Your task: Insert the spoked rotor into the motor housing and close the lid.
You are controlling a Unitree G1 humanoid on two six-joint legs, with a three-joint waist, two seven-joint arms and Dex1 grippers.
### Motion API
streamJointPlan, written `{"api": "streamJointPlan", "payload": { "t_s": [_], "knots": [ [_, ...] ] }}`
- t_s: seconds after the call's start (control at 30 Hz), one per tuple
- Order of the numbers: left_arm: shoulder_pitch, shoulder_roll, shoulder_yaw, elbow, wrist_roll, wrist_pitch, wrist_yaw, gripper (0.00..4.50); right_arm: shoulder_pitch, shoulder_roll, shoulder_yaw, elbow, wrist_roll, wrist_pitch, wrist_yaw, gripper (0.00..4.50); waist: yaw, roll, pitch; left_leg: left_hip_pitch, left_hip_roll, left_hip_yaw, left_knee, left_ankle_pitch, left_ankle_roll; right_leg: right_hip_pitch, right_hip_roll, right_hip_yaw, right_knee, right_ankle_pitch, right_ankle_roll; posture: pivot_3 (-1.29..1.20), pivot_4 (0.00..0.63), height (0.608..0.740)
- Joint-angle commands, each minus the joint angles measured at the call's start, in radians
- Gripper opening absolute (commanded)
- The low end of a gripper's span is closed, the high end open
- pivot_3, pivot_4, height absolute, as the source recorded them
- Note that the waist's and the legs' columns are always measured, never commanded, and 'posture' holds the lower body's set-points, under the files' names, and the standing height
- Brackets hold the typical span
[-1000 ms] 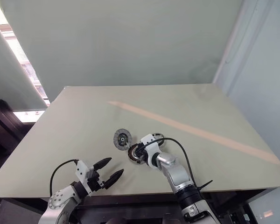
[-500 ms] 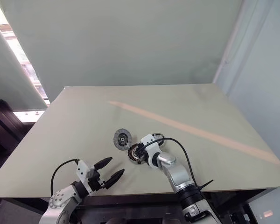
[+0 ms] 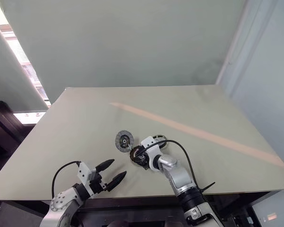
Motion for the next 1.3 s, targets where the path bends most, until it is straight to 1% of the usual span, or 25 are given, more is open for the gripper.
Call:
{"api": "streamJointPlan", "payload": {
  "t_s": [0.03, 0.33, 0.37, 0.43, 0.57, 0.7, 0.73, 0.87, 0.97, 1.17, 1.23, 1.3],
  "knots": [
    [-0.008, 0.001, -0.004, -0.025, 0.004, -0.019, -0.001, 4.50, -0.003, 0.003, -0.018, -0.092, 0.030, 0.024, 0.013, 3.96, 0.000, 0.000, 0.000, 0.000, 0.000, 0.000, 0.000, 0.000, 0.000, 0.000, 0.000, 0.000, 0.000, 0.000, 0.000, 0.00, 0.000, 0.740],
    [-0.012, 0.000, -0.007, -0.018, 0.003, -0.021, -0.006, 4.50, 0.014, -0.010, -0.046, -0.210, 0.070, 0.065, 0.020, 3.96, 0.000, 0.000, 0.000, 0.000, 0.000, 0.000, 0.000, 0.000, 0.000, 0.000, 0.000, 0.000, 0.000, 0.000, 0.000, 0.00, 0.000, 0.740],
    [-0.014, -0.001, -0.008, -0.016, 0.003, -0.022, -0.006, 4.50, 0.016, -0.012, -0.047, -0.218, 0.074, 0.068, 0.022, 3.60, 0.000, 0.000, 0.000, 0.000, 0.000, 0.000, 0.000, 0.000, 0.000, 0.000, 0.000, 0.000, 0.000, 0.000, 0.000, 0.00, 0.000, 0.740],
    [-0.017, -0.002, -0.011, -0.013, 0.003, -0.022, -0.008, 4.50, 0.018, -0.012, -0.048, -0.218, 0.066, 0.050, 0.010, 3.09, 0.000, 0.000, 0.000, 0.000, 0.000, 0.000, 0.000, 0.000, 0.000, 0.000, 0.000, 0.000, 0.000, 0.000, 0.000, 0.00, 0.000, 0.740],
    [-0.021, -0.002, -0.015, -0.007, 0.002, -0.025, -0.010, 4.50, 0.009, -0.009, -0.039, -0.185, 0.047, 0.019, 0.000, 1.62, 0.000, 0.000, 0.000, 0.000, 0.000, 0.000, 0.000, 0.000, 0.000, 0.000, 0.000, 0.000, 0.000, 0.000, 0.000, 0.00, 0.000, 0.740],
    [-0.023, -0.001, -0.014, -0.003, 0.001, -0.032, -0.010, 4.50, -0.013, 0.013, -0.039, -0.090, 0.031, -0.036, -0.030, 0.14, 0.000, 0.000, 0.000, 0.000, 0.000, 0.000, 0.000, 0.000, 0.000, 0.000, 0.000, 0.000, 0.000, 0.000, 0.000, 0.00, 0.000, 0.740],
    [-0.023, -0.001, -0.014, -0.003, 0.001, -0.033, -0.010, 4.50, -0.016, 0.014, -0.033, -0.061, 0.026, -0.045, -0.029, 0.02, 0.000, 0.000, 0.000, 0.000, 0.000, 0.000, 0.000, 0.000, 0.000, 0.000, 0.000, 0.000, 0.000, 0.000, 0.000, 0.00, 0.000, 0.740],
    [-0.023, -0.002, -0.012, -0.002, 0.001, -0.038, -0.005, 4.50, -0.020, 0.014, -0.008, 0.068, -0.007, -0.090, -0.022, 0.02, 0.000, 0.000, 0.000, 0.000, 0.000, 0.000, -0.001, 0.000, 0.000, 0.000, 0.000, 0.000, 0.000, 0.000, 0.000, 0.00, 0.000, 0.740],
    [-0.020, -0.002, -0.011, -0.007, 0.000, -0.040, -0.002, 4.50, -0.016, 0.019, -0.014, 0.109, -0.010, -0.112, -0.026, 0.02, 0.000, 0.000, 0.000, 0.000, 0.000, 0.000, -0.001, 0.000, 0.000, 0.000, 0.000, 0.000, 0.000, 0.000, 0.000, 0.00, 0.000, 0.740],
    [-0.010, 0.000, -0.009, -0.013, -0.001, -0.042, 0.001, 4.50, -0.017, 0.028, -0.089, -0.005, 0.057, -0.089, -0.017, 0.02, 0.000, 0.000, 0.000, 0.001, 0.000, 0.000, 0.000, 0.000, 0.000, 0.000, 0.000, 0.000, 0.000, 0.000, 0.000, 0.00, 0.000, 0.740],
    [-0.009, 0.000, -0.009, -0.013, -0.001, -0.041, 0.002, 4.50, -0.019, 0.021, -0.108, -0.062, 0.088, -0.053, 0.001, 0.40, 0.000, 0.000, 0.000, 0.000, 0.000, 0.000, 0.000, 0.000, 0.000, 0.000, 0.000, 0.000, 0.000, 0.000, 0.000, 0.00, 0.000, 0.740],
    [-0.010, 0.000, -0.011, -0.013, -0.001, -0.040, 0.002, 4.50, -0.018, 0.029, -0.146, -0.124, 0.137, -0.013, -0.001, 0.97, 0.000, 0.000, 0.000, -0.001, 0.000, 0.000, -0.001, 0.000, 0.000, 0.000, 0.000, 0.000, 0.000, 0.000, 0.000, 0.00, 0.000, 0.740]
  ]
}}
